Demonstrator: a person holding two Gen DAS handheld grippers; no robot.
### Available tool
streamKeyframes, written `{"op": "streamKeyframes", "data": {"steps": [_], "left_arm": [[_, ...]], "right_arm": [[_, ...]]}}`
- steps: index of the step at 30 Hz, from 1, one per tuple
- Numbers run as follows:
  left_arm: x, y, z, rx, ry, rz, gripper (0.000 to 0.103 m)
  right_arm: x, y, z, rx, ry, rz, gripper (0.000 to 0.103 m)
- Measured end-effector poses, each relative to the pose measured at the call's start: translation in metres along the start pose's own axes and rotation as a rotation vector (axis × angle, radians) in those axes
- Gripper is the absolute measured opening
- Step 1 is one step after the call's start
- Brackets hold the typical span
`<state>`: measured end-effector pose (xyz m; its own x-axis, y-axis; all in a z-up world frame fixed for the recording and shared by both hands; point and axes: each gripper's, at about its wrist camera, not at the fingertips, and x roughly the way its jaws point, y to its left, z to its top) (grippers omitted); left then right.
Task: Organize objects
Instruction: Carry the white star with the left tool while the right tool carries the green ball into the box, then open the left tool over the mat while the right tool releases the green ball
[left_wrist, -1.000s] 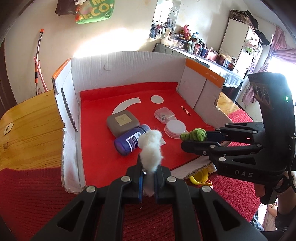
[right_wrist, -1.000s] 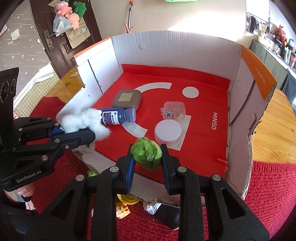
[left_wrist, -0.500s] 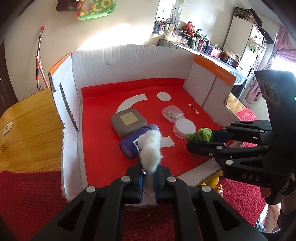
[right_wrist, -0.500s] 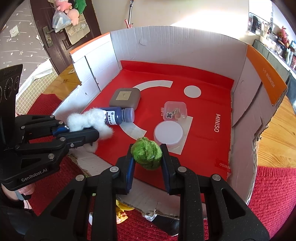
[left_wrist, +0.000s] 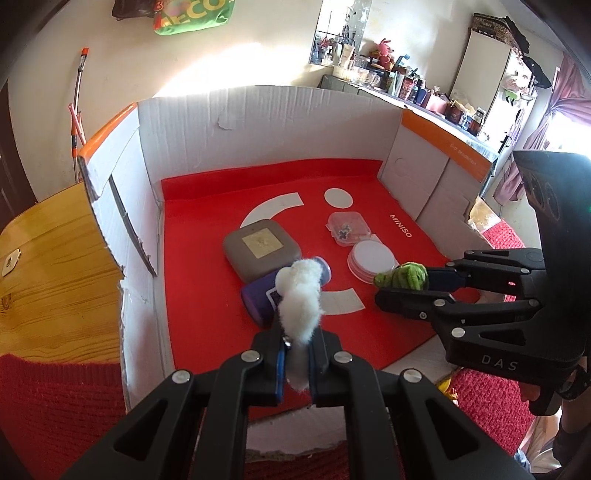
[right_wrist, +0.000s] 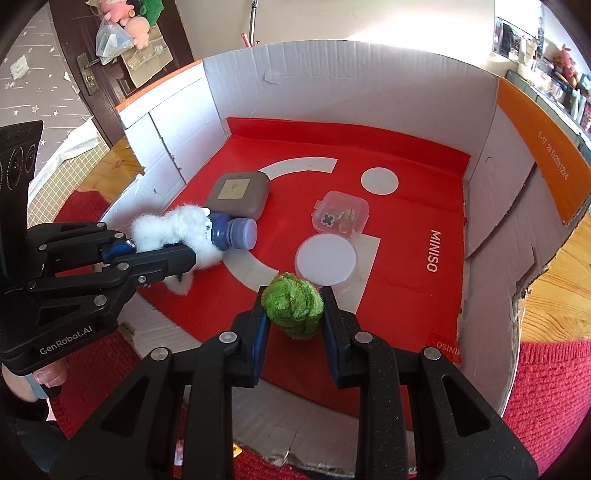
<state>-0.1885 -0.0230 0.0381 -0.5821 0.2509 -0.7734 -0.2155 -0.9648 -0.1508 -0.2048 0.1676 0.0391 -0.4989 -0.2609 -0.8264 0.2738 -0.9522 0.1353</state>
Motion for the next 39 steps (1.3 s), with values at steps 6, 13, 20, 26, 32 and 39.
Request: {"op": "streamKeyframes", "data": {"steps": [6, 13, 20, 26, 32, 39], "left_arm": [[0.005, 0.004, 0.005, -0.007, -0.002, 0.007, 0.009], [0.009, 0.005, 0.008, -0.016, -0.008, 0.013, 0.009], [0.013, 0.006, 0.007, -0.022, 0.008, 0.004, 0.011], [0.017, 0.004, 0.004, -0.013, 0.019, 0.010, 0.012], [0.018, 0.002, 0.004, -0.008, 0.019, 0.015, 0.013], [0.017, 0.002, 0.003, -0.006, 0.017, 0.021, 0.017]], "right_arm": [[0.002, -0.002, 0.005, 0.004, -0.019, -0.019, 0.024], [0.008, -0.005, 0.006, 0.003, -0.034, -0.034, 0.024], [0.010, -0.004, 0.006, 0.000, -0.042, -0.035, 0.024], [0.010, -0.003, 0.004, 0.002, -0.048, -0.031, 0.025], [0.010, -0.003, 0.004, -0.001, -0.052, -0.031, 0.025], [0.008, -0.001, 0.003, 0.001, -0.056, -0.029, 0.026]]}}
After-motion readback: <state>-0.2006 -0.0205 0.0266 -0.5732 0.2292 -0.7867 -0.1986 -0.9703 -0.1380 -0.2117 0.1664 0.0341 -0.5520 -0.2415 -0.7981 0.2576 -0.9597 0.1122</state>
